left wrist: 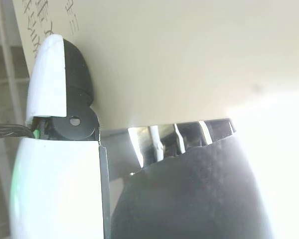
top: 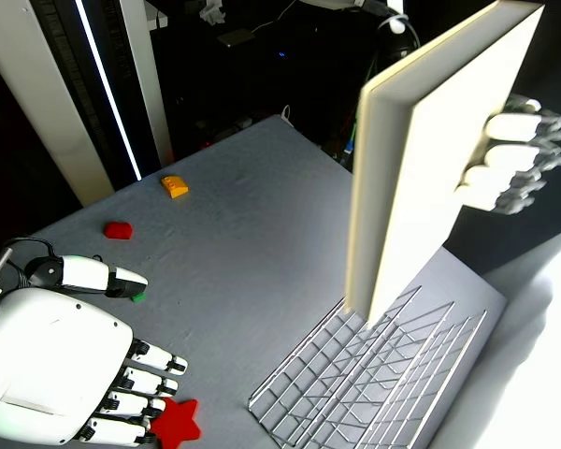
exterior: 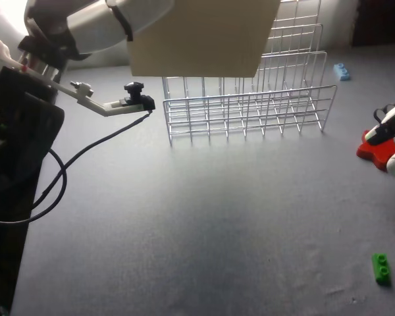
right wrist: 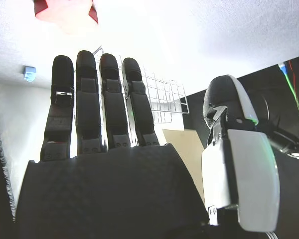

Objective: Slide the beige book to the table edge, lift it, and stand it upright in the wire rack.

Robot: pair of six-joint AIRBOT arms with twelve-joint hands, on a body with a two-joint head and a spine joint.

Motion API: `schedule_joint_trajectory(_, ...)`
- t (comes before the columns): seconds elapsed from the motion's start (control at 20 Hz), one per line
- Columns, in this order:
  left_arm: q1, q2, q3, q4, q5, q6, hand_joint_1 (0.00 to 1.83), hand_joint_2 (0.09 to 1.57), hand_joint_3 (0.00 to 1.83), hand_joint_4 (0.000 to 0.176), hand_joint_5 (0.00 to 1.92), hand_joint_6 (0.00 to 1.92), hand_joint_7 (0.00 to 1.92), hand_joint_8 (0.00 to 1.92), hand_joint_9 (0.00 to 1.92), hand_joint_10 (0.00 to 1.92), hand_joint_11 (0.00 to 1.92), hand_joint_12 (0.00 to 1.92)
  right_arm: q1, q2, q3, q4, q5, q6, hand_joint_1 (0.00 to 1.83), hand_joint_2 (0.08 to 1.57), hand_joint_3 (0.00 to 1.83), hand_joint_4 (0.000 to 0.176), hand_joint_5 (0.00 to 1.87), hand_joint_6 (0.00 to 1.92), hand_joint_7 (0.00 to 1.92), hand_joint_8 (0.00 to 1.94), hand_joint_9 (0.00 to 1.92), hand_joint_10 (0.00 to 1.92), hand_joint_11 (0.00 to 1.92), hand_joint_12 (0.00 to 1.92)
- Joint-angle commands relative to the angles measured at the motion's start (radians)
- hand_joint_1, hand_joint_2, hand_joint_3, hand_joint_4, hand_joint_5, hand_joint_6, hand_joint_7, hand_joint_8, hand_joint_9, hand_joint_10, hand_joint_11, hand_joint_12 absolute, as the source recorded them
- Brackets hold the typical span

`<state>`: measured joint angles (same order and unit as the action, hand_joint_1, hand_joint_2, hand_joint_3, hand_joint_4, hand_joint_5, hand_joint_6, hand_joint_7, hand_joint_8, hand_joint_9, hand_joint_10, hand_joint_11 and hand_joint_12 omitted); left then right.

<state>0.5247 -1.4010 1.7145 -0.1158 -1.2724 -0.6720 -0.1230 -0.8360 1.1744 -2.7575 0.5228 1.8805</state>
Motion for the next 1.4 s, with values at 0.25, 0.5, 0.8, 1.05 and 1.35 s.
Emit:
schedule_joint_trajectory(0.25, -0.016, -0.074, 0.087, -0.034, -0.125, -0.024, 1.47, 1.25, 0.0, 0.0, 0.7, 1.4, 0.49, 1.43, 0.58, 1.48, 0.73, 1.56, 0.011, 0.003, 0.005, 0.007, -0.061, -0.006, 0.23, 1.15, 0.0, 0.0, 0.34, 0.01, 0.34, 0.01, 0.35, 0.01, 0.01, 0.96)
schedule_joint_trajectory(0.5, -0.02, -0.118, 0.122, -0.035, -0.121, -0.036, 1.47, 1.25, 0.0, 0.0, 0.69, 1.41, 0.48, 1.43, 0.58, 1.48, 0.7, 1.6, 0.012, -0.003, 0.006, 0.007, -0.059, -0.017, 0.22, 1.16, 0.0, 0.0, 0.32, 0.0, 0.31, 0.0, 0.32, 0.0, 0.0, 0.92)
schedule_joint_trajectory(0.8, -0.023, -0.17, 0.188, -0.036, -0.131, -0.038, 1.47, 1.23, 0.0, 0.0, 0.69, 1.39, 0.52, 1.41, 0.65, 1.41, 0.73, 1.58, 0.013, -0.006, 0.006, 0.007, -0.05, -0.022, 0.22, 1.16, 0.0, 0.0, 0.32, 0.0, 0.32, 0.0, 0.33, 0.0, 0.0, 0.94)
schedule_joint_trajectory(1.05, -0.024, -0.212, 0.23, -0.062, -0.139, -0.04, 1.47, 1.24, 0.0, 0.0, 0.7, 1.39, 0.5, 1.42, 0.61, 1.46, 0.73, 1.57, 0.017, -0.011, 0.007, 0.007, -0.052, -0.028, 0.2, 1.16, 0.0, 0.0, 0.35, 0.0, 0.34, 0.0, 0.35, 0.01, 0.01, 1.0)
schedule_joint_trajectory(1.35, -0.009, -0.234, 0.224, -0.098, -0.15, -0.033, 1.47, 1.22, 0.0, 0.0, 0.73, 1.33, 0.54, 1.39, 0.66, 1.4, 0.71, 1.59, 0.019, -0.019, 0.007, 0.007, -0.047, -0.04, 0.23, 1.16, 0.0, 0.0, 0.35, 0.0, 0.35, 0.01, 0.36, 0.01, 0.0, 0.97)
